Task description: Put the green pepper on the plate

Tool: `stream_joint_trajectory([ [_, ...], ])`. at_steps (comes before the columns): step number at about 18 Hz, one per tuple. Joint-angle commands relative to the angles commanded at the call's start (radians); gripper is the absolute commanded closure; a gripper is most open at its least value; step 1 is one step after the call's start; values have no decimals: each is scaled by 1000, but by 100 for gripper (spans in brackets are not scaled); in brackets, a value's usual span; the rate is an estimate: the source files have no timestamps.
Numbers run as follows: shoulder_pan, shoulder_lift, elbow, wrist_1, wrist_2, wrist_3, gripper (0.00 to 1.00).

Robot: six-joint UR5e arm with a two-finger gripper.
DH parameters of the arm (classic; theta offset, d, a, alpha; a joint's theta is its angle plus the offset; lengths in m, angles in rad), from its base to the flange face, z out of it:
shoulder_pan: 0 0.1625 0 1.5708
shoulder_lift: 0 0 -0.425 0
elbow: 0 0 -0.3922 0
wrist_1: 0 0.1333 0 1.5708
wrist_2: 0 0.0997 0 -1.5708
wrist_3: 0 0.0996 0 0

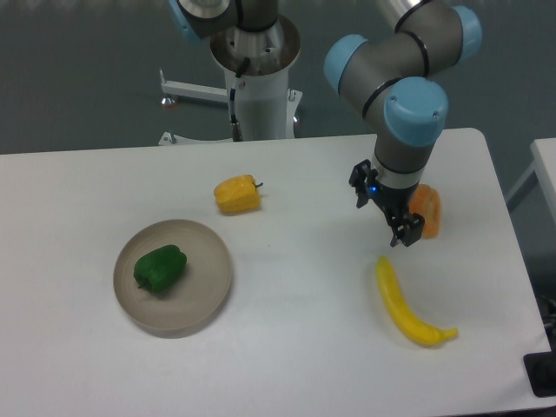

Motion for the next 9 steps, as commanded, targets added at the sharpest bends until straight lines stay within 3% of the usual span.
stream_joint_trajectory([
  [9, -8, -2, -2, 0, 5, -3, 0],
])
